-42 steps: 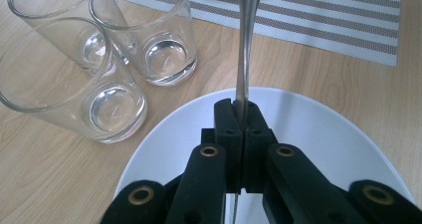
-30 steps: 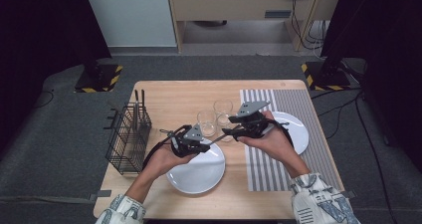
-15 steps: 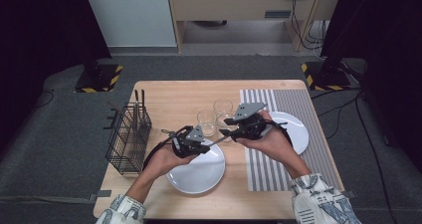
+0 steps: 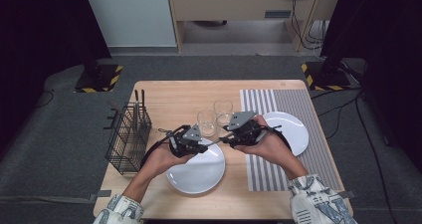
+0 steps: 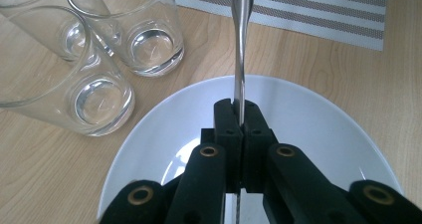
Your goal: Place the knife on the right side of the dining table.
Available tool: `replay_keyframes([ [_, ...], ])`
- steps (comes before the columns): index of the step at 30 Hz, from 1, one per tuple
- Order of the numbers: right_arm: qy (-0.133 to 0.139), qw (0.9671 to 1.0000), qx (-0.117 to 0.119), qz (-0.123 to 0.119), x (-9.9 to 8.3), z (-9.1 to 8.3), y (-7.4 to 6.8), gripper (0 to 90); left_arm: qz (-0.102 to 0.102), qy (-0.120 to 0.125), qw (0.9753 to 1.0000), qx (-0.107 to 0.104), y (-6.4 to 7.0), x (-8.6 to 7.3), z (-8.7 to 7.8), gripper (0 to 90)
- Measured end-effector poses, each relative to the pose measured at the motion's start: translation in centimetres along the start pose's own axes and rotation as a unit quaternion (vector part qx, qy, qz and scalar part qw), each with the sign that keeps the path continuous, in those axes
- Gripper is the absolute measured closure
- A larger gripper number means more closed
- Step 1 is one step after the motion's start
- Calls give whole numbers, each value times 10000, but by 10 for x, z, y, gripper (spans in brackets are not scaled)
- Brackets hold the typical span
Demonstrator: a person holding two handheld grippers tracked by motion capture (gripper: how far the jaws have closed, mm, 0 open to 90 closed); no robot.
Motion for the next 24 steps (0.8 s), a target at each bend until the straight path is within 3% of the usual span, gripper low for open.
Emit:
replay_keyframes([
  [10, -11, 9997, 136, 216, -26, 3, -1, 588, -25, -21, 9999, -161, 2, -4, 4, 883],
  [24, 85, 9988, 294, 382, -40, 2, -7, 611, 31, -29, 9996, -279, 5, -2, 0, 881],
])
Point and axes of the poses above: each handheld gripper's, and its own axes: z roughly forward along the jaws, x roughly out of its top, y roughly to its right, the point moved 3 cm from there along z, roughly forward along the jaws, and after that the axes turned 15 degrees about y, right-handed, at the moved point
